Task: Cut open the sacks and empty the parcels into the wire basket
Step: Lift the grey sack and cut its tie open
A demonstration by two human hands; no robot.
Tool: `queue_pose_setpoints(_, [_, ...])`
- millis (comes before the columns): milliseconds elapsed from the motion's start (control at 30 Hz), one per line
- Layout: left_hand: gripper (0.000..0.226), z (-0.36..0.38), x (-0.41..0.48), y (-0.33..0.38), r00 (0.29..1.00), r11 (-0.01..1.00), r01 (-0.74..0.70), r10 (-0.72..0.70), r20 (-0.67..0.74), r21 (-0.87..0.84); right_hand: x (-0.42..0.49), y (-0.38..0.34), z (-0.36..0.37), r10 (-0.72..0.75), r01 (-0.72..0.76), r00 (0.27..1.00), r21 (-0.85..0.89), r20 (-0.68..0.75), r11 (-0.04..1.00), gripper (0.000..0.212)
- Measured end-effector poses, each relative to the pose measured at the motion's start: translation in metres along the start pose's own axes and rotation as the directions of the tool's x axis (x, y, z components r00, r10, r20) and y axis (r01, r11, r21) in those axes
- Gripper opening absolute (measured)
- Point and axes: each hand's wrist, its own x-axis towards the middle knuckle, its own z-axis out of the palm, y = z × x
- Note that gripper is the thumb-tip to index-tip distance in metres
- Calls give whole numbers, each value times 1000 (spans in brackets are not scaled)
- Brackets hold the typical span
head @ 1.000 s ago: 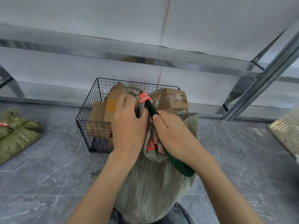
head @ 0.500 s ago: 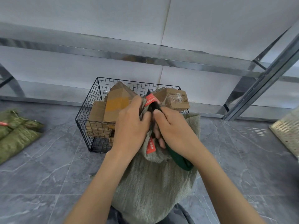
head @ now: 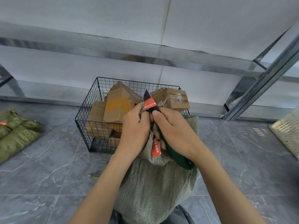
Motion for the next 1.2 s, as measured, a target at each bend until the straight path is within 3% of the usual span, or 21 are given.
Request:
queue_pose_setpoints(233, [34,10,-2,2,975,968,172,-194,-112,-183,2,12,21,-47,58,987,67,-151,996,32])
queue_pose_setpoints(533, [38,11,2,2,949,939,226,-272,-158,-257,7,19,36,-60,79,963,61,-263,995,32])
queue_pose_setpoints(700, [32,11,9,-3,830,798,396,-523,-194,-455,7,14,42,-92,148,923,124,-374,981,30])
queue_pose_setpoints(933, [34,8,11,-5,836,757,347,-518,-184,-553,9,11,42,-17,90,949,221,-315,971,29])
queue_pose_setpoints(1200, [16,-7,23,-1,877,809,270,-431,-212,-523,-3,-15,-8,-48,107,922,132,-384,985,14])
